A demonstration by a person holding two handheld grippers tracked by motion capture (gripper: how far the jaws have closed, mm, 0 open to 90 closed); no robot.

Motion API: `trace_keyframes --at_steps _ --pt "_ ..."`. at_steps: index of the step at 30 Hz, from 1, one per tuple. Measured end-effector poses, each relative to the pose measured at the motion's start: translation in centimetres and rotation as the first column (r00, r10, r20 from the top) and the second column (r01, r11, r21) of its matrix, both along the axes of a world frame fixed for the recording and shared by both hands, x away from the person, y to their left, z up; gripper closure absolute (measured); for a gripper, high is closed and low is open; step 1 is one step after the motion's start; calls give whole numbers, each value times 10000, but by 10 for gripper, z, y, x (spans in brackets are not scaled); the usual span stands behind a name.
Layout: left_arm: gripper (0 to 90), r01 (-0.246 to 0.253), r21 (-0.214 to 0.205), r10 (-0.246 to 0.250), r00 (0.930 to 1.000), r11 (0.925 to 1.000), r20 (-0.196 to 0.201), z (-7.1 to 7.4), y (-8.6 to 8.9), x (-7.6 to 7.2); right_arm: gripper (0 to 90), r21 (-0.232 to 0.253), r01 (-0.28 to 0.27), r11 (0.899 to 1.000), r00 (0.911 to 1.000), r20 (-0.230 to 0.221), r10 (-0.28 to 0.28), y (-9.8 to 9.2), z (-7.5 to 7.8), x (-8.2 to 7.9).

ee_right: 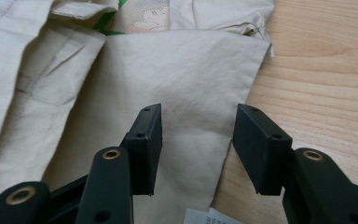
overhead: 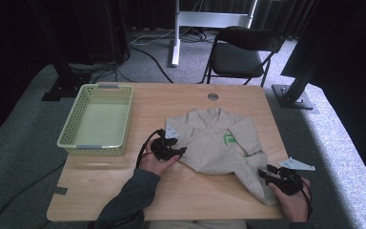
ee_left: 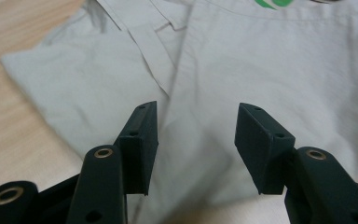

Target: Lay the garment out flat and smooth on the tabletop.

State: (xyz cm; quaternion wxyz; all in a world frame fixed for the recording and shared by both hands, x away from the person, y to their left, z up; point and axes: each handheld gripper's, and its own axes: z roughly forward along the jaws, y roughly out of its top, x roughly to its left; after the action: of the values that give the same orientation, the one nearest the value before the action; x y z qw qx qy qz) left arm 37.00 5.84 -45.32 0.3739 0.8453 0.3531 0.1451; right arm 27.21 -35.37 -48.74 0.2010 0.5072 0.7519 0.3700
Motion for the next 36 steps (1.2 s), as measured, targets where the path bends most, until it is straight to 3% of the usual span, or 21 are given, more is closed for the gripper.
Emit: trace_keyframes --at_steps 5,9,17,28,34,36 --pt "484 -37 44 38 9998 10000 -218 2 -8 14 515 -88 -10 10000 10000 16 10 0 0 0" --pt "484 -47 330 60 9992 9994 -397 0 -13 22 510 34 -27 10000 10000 -24 27 -1 0 1" --pt "499 168 647 -123 9975 9978 -691 -9 -23 28 495 88 -68 9999 10000 -38 69 -1 0 1" --pt "719 401 1112 -363 9987 9930 -357 -8 -29 19 488 77 -69 9999 10000 -43 69 -1 0 1" --pt "873 439 927 -398 9982 9947 -457 -3 -25 14 474 103 -71 9999 10000 -60 72 0 0 1" --pt "886 470 765 -444 9984 9960 -361 0 -23 10 472 104 -43 9999 10000 -66 43 0 0 0"
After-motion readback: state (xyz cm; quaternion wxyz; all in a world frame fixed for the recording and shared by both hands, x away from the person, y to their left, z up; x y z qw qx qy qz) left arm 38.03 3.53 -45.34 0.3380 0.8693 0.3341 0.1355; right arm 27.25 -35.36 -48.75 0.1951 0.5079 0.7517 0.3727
